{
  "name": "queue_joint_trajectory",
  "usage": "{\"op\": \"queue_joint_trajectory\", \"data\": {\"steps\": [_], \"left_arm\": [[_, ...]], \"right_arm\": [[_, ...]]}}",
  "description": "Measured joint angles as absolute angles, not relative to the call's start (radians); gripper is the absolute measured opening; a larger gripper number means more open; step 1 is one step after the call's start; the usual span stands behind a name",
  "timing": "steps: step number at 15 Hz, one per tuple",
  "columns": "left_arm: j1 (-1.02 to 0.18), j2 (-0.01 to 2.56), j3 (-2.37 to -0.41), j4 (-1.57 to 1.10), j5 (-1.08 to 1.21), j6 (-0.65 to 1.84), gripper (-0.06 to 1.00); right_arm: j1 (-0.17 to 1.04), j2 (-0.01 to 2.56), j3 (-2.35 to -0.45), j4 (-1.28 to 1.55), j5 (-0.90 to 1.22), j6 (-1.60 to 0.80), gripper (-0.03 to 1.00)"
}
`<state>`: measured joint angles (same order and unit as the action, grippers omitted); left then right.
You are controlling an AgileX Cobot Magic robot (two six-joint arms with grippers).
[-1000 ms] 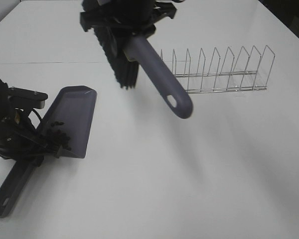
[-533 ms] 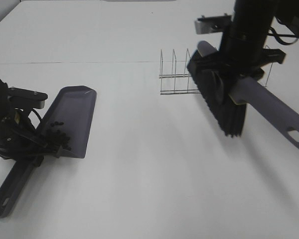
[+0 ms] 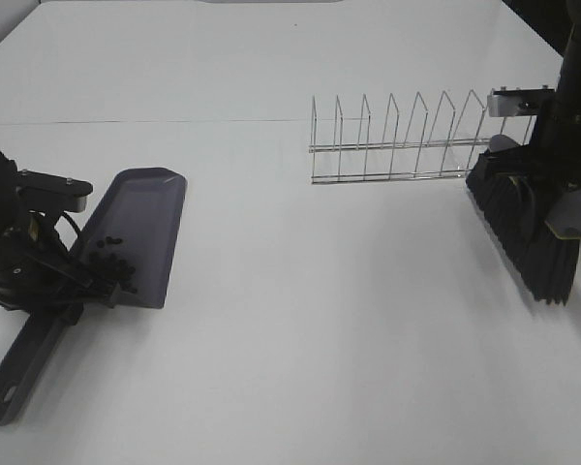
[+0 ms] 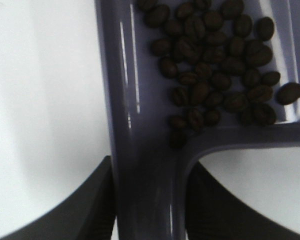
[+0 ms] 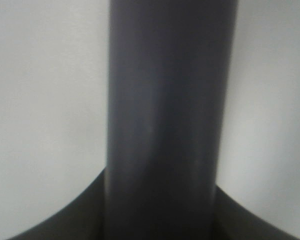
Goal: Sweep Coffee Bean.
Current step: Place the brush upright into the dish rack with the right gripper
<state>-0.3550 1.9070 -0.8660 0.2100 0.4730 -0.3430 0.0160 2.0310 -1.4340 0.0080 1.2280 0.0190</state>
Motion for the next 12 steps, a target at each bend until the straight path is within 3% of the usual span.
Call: {"op": "queue_joint_trajectory", "data": {"steps": [12], "left_arm": [[-0.355, 1.907, -0.866, 0.21, 0.478, -0.343, 0.33]], "right_arm": [[-0.019, 2.273, -1.763, -0.049, 1.23, -0.012, 0.28]]}}
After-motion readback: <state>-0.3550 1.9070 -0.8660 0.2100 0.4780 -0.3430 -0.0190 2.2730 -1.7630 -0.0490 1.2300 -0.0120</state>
